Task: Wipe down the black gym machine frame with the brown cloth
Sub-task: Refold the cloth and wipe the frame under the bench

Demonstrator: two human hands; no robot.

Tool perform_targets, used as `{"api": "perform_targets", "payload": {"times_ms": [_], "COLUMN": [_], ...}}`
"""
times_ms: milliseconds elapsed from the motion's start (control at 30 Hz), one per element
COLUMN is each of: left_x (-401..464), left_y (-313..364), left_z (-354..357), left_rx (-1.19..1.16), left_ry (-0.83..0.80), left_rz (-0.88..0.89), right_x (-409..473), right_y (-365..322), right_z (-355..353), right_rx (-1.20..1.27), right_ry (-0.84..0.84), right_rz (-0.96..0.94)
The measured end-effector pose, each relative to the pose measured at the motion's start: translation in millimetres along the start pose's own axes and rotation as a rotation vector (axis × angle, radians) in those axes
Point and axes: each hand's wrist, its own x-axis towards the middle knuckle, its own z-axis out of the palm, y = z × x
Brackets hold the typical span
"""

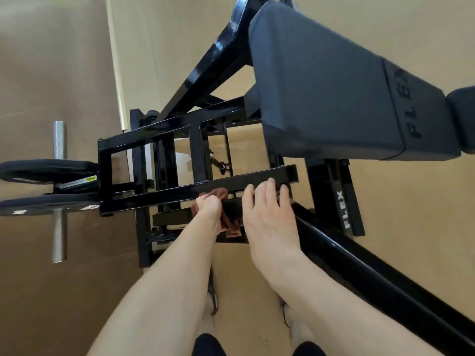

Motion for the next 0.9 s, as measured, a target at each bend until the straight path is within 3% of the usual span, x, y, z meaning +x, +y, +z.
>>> {"api": "perform_targets", "payload": {"times_ms": [100, 167, 333, 533, 733, 900], "left_x": [14.7, 37.2, 87.3, 111.6, 138.8, 166.9], "left_y": [2.8, 4.0, 7.0, -14.0, -34.2, -37.0], "left_z": [-18.0, -27.7, -51.3, -70.0, -96.2, -105.4], "left_rx": [0.061, 0.105, 0.055, 0.207, 0.477, 0.555], "left_ry": [-0.101, -0.074, 0.033, 0.054, 0.039, 0.088], "left_rz": [0.164, 0.196, 0.003, 0.211, 0.461, 0.625], "right_x": [39.4, 61.0, 94.6, 130.7, 147.7, 154.9], "right_y": [-50.1, -70.8, -97.7, -138.3, -156.0, -174.5], "right_z": [5.7, 16.9, 54.2, 84.4, 109.2, 130.9], "right_rx": [-0.033, 0.068, 0.138, 0.087, 0.111, 0.067], "right_ry": [-0.005, -0.024, -0.002, 0.030, 0.260, 0.230], "right_rz": [-0.157, -0.096, 0.060, 0.047, 0.159, 0.118]}}
